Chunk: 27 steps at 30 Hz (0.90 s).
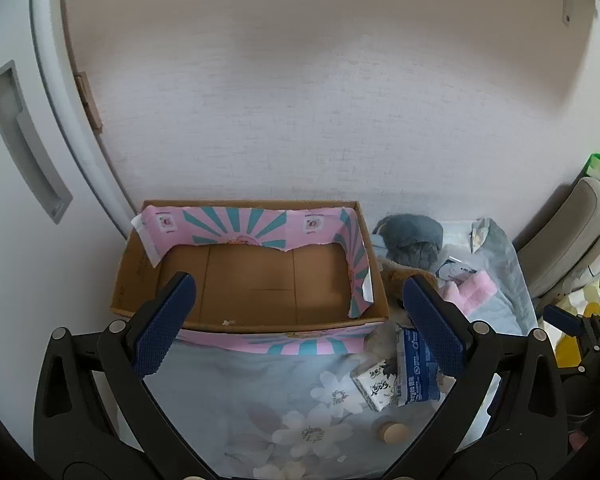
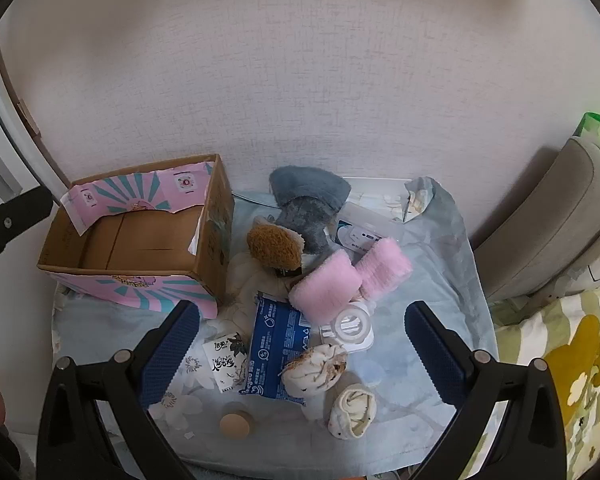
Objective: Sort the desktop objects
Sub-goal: 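Reach both tools toward the pile of items beside the cardboard box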
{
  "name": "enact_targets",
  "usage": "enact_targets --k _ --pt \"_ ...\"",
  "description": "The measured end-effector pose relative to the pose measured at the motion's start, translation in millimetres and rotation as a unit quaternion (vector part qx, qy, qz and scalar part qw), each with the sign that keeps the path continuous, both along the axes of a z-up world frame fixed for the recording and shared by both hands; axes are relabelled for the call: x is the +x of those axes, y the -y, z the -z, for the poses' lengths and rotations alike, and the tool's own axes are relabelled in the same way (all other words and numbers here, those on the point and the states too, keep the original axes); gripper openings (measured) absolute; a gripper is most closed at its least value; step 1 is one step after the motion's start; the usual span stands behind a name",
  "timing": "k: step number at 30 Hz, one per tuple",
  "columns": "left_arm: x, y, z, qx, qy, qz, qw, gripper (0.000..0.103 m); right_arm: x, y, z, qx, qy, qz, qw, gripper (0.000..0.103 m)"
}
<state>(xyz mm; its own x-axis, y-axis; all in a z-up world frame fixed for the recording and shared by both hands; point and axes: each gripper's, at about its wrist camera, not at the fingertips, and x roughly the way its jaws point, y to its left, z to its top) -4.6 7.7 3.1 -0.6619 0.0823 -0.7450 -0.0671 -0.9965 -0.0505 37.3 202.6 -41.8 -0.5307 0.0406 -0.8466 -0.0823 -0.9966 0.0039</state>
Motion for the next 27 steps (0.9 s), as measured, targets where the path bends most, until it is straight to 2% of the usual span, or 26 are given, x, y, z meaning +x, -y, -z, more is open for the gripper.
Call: enact_targets --k 12,14,16,21,25,27 --pt "5.3 -1.0 0.2 0.019 -0.007 0.011 0.9997 0.103 3.5 -1.7 -1.5 -0.007 -0.007 -0.004 1.000 0.103" --pt "4.9 -2.6 -0.8 0.009 -0.010 0.001 0.9999 0.103 4.8 -6.8 -5.0 -0.015 -0.014 -0.002 1.000 0.103" --pt "6.9 -3.3 -3.7 0.004 -0.023 -0.004 0.9997 0.103 5.4 -13.8 -10.5 -0.019 -0.024 -0.001 1.000 0.103" --pt "19.0 -3.9 -8.7 0.030 -0.066 -0.007 0.9973 0.103 16.0 -38.5 -22.2 -0.018 -0.068 0.026 0.997 0.103" --pt "19.6 -10.5 -8.1 0.015 -0.066 -0.003 0.9977 0.103 13.6 -46.5 -21.6 -0.006 -0.038 0.038 0.999 0.103" --pt "19.2 -14.3 -8.1 0.006 -0.057 0.008 0.9983 0.103 16.6 -49.7 -21.6 -0.018 -0.041 0.038 0.998 0.103"
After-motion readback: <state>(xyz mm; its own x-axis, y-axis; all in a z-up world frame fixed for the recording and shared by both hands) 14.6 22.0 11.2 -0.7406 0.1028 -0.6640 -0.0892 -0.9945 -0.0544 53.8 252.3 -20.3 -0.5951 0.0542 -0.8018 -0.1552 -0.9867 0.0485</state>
